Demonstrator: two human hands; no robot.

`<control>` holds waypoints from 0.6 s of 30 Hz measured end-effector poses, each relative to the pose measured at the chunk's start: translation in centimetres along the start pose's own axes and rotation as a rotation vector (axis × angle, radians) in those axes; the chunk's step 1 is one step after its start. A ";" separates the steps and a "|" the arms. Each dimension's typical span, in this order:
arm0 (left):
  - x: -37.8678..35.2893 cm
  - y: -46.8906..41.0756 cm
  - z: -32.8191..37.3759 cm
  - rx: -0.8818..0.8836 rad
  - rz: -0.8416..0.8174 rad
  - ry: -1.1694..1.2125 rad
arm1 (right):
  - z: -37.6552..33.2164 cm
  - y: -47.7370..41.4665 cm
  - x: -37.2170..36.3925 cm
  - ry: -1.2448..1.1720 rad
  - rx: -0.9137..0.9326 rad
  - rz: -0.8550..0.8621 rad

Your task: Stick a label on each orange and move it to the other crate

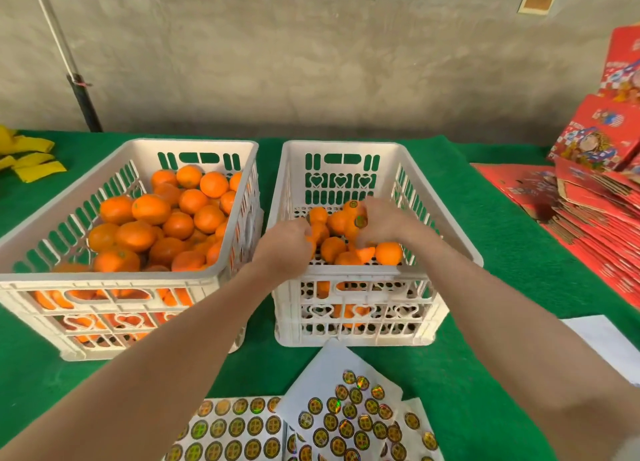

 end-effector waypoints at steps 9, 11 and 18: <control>-1.0 -0.6 -0.7 -0.012 0.035 -0.003 | 6.4 -4.1 -8.3 0.464 -0.152 -0.454; -0.6 -0.3 -0.7 -0.015 0.078 0.039 | 5.3 -4.2 -7.6 0.413 -0.102 -0.356; 2.2 1.5 -1.0 -0.020 0.312 0.273 | -7.1 0.4 -2.1 -0.223 0.368 0.375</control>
Point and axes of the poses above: each hand's wrist, its own y-axis away from the middle knuckle, its own x-axis out of the back of the hand, z = x × y, the point moved 10 cm from there along -y, towards the middle knuckle, and after that the axes turned 12 degrees about -y, right-handed, at the moved point
